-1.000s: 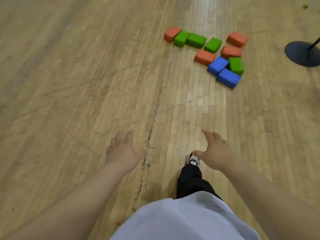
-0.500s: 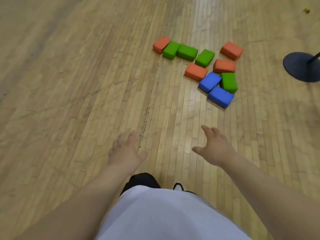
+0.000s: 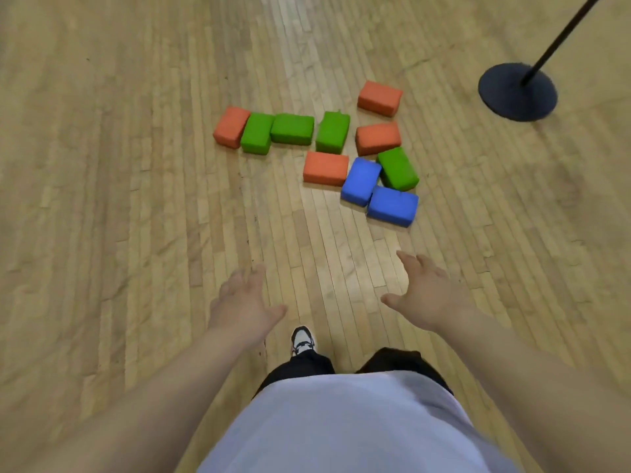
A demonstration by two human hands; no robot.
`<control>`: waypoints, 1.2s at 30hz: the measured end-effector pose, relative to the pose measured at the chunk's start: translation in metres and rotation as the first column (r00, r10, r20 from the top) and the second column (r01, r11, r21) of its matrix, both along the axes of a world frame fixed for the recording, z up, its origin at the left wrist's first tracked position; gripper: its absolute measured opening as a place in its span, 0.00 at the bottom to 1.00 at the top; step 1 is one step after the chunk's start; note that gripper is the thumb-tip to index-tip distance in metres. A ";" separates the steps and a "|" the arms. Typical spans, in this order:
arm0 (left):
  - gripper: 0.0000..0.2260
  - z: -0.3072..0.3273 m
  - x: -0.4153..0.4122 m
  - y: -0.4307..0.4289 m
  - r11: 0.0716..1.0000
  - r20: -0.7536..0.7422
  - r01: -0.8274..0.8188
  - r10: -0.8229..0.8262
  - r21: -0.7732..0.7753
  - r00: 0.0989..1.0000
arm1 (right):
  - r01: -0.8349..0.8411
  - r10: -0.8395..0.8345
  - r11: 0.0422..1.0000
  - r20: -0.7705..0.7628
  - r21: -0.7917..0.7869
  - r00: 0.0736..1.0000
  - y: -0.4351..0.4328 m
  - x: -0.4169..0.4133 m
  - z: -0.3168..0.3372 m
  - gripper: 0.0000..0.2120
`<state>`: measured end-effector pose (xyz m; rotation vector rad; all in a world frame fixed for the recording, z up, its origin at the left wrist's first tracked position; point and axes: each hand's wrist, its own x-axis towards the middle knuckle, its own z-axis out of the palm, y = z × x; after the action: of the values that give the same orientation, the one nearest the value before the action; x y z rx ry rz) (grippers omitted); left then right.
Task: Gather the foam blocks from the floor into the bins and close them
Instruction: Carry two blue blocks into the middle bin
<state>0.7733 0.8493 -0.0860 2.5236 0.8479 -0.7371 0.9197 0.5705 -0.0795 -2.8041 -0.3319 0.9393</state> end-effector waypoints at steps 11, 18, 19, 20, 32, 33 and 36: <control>0.42 -0.033 0.263 0.039 0.968 -0.030 0.249 -0.249 0.005 0.968 | 0.130 -0.130 0.991 -0.051 0.006 0.990 0.022 0.198 -0.044 0.47; 0.43 -0.084 0.422 0.022 0.961 -0.149 0.275 -0.272 0.002 0.951 | 0.075 -0.080 0.996 -0.176 -0.039 0.981 0.013 0.364 -0.113 0.47; 0.43 -0.093 0.446 0.020 0.956 -0.163 0.295 -0.290 0.004 0.943 | 0.056 -0.064 0.997 -0.188 -0.046 0.980 0.013 0.387 -0.124 0.46; 0.43 -0.103 0.470 0.018 0.950 -0.176 0.311 -0.306 0.002 0.936 | 0.039 -0.049 0.998 -0.205 -0.052 0.977 0.013 0.408 -0.137 0.46; 0.48 -0.398 0.731 0.016 0.760 -0.224 0.649 -0.639 -0.032 0.736 | -0.025 -0.013 0.992 -0.290 -0.126 0.957 0.031 0.585 -0.428 0.50; 0.49 -0.435 0.748 0.016 0.736 -0.220 0.676 -0.665 -0.033 0.713 | -0.034 -0.005 0.990 -0.281 -0.135 0.960 0.030 0.592 -0.463 0.51; 0.51 -0.539 0.790 0.015 0.655 -0.213 0.755 -0.741 -0.021 0.637 | -0.124 0.068 0.976 -0.292 -0.180 0.954 0.025 0.603 -0.566 0.54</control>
<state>1.5634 0.8644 -0.6253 2.8771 -0.2218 -1.2429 1.5223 0.5953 -0.6454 -2.7868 -0.3549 1.4529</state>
